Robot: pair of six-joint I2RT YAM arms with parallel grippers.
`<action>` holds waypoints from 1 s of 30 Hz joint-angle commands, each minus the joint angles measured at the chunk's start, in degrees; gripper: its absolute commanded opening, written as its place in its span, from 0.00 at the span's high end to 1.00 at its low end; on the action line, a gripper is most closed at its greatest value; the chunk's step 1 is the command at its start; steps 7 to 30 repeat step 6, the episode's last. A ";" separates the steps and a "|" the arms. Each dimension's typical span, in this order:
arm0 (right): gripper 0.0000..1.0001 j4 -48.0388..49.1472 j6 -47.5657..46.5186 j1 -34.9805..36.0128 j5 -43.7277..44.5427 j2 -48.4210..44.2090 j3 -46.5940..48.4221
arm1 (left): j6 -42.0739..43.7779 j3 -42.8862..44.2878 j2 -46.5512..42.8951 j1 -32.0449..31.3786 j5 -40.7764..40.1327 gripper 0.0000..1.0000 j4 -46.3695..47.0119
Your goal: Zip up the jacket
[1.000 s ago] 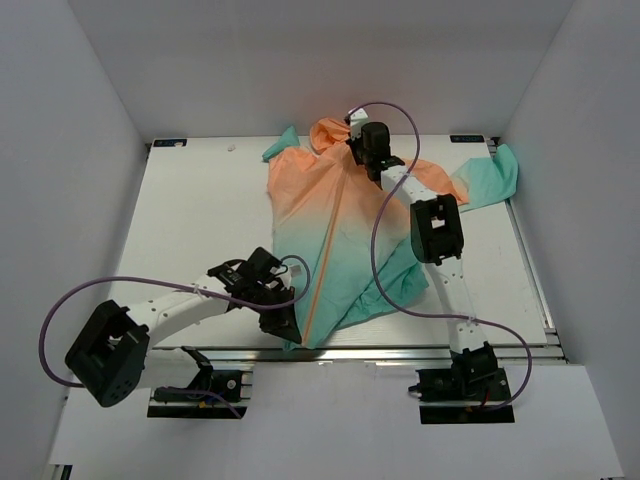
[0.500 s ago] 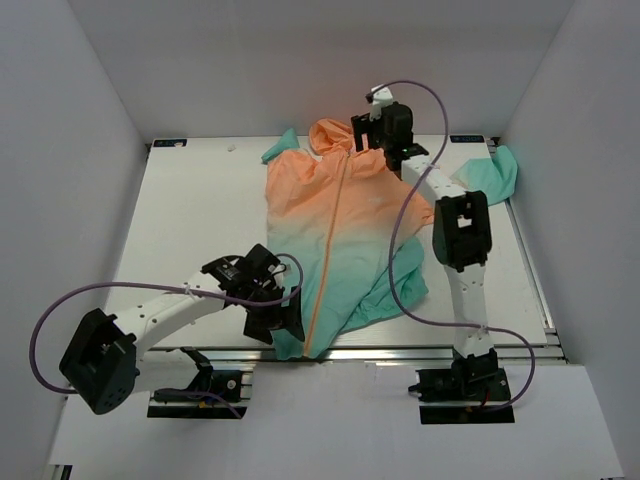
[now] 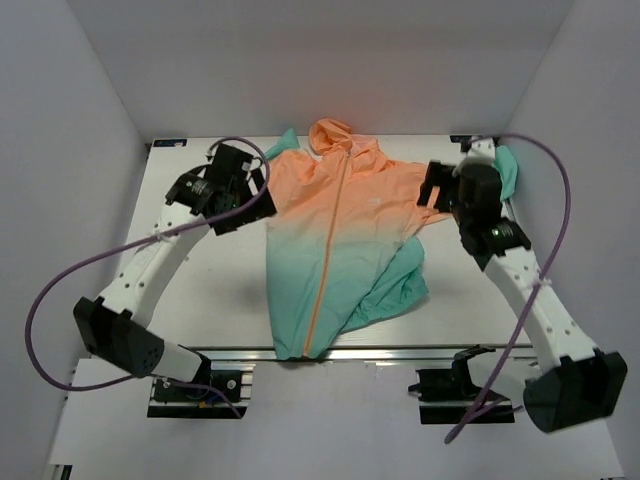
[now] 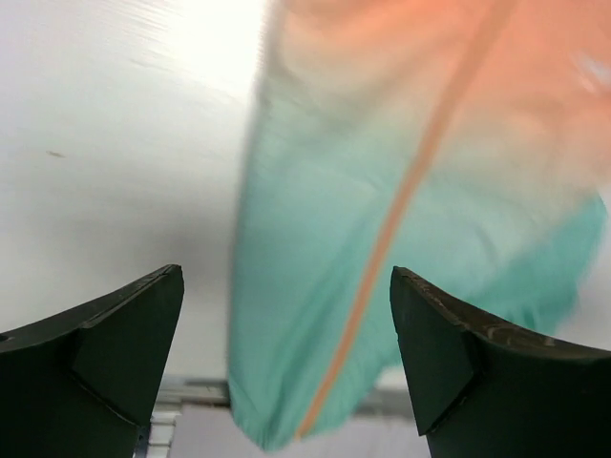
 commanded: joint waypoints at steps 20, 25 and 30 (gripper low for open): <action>0.11 -6.37 6.97 0.27 -7.68 -18.66 -15.10 | 3.18 1.61 -0.77 10.08 -7.12 0.02 -0.10; 0.11 -6.37 6.97 0.27 -7.68 -18.66 -15.10 | 3.18 1.61 -0.77 10.08 -7.12 0.02 -0.10; 0.11 -6.37 6.97 0.27 -7.68 -18.66 -15.10 | 3.18 1.61 -0.77 10.08 -7.12 0.02 -0.10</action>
